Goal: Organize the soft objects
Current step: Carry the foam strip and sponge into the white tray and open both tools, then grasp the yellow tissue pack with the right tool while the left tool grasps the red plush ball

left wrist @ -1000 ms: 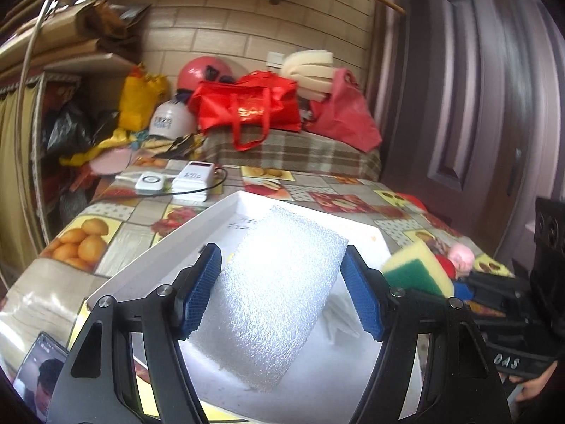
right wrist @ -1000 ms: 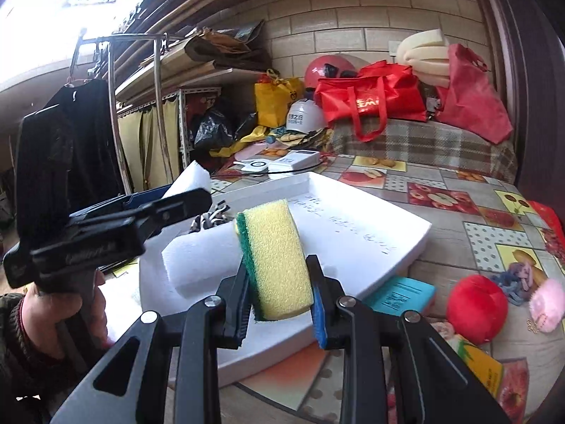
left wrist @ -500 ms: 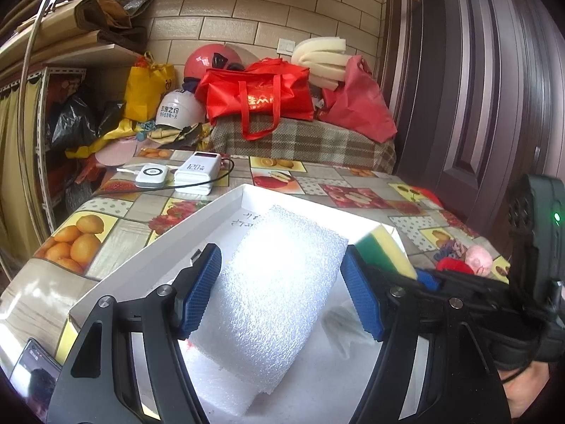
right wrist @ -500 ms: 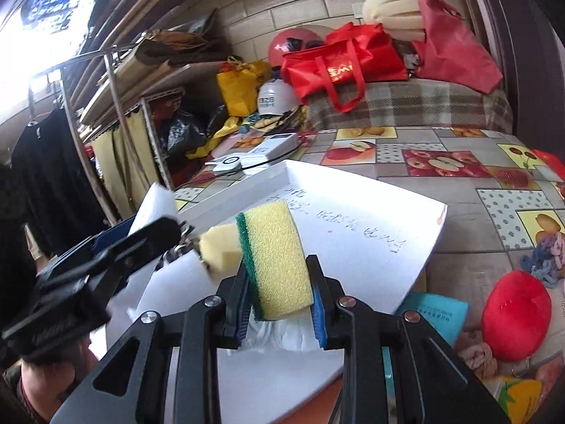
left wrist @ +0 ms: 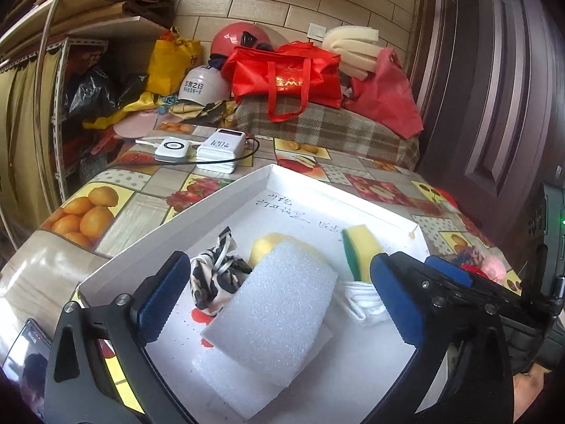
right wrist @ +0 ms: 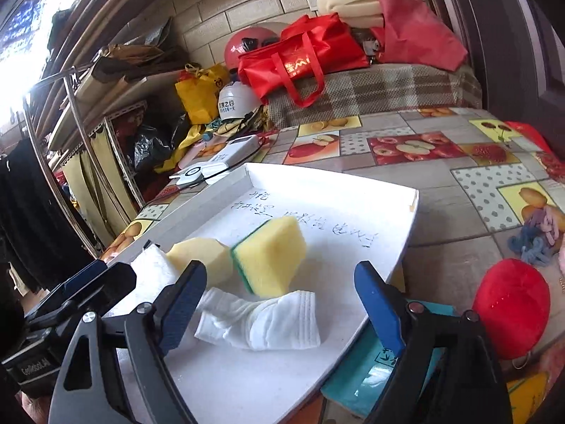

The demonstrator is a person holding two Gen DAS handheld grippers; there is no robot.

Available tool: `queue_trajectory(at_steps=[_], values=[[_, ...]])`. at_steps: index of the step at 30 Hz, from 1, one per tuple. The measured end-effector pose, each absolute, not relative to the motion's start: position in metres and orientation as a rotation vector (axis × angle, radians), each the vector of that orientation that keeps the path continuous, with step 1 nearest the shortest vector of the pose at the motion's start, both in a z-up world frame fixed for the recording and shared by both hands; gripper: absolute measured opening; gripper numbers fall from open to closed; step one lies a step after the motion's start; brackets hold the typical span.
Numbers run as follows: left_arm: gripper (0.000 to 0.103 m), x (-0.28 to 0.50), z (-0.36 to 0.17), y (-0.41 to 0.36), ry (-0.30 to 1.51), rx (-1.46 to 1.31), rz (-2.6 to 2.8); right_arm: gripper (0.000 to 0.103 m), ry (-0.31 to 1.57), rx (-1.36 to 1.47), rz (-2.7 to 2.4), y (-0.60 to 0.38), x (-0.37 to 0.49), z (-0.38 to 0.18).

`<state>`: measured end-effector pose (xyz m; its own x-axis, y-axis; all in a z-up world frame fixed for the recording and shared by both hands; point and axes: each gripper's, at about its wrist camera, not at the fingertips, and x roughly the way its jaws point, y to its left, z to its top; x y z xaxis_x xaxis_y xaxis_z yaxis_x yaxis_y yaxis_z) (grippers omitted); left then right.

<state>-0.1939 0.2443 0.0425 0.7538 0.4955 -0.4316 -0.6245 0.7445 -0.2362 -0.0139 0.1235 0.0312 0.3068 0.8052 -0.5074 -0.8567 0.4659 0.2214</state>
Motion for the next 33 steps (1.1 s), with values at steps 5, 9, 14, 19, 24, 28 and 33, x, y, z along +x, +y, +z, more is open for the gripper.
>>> queue_trajectory(at_steps=[5,9,14,19,24,28,33], values=[[0.103,-0.206,0.046,0.244,0.296,-0.4,0.637,0.088,0.548,-0.134,1.106,0.123,-0.027,0.037],[0.103,-0.21,0.048,0.244,0.272,-0.405,0.635,0.094,0.545,-0.14,1.11,0.121,-0.03,0.037],[0.103,-0.214,0.051,0.239,0.242,-0.389,0.632,0.102,0.484,-0.172,1.127,0.117,-0.046,0.041],[0.103,-0.221,0.054,0.233,0.197,-0.378,0.619,0.103,0.429,-0.226,1.164,0.11,-0.065,0.043],[0.103,-0.219,0.054,0.225,0.207,-0.356,0.592,0.103,0.432,-0.267,1.209,0.089,-0.076,0.041],[0.103,-0.213,0.057,0.209,0.212,-0.299,0.554,0.103,0.392,-0.28,1.21,0.059,-0.079,0.045],[0.103,-0.202,0.061,0.178,0.23,-0.185,0.479,0.103,0.47,-0.194,1.096,0.015,-0.034,0.046]])
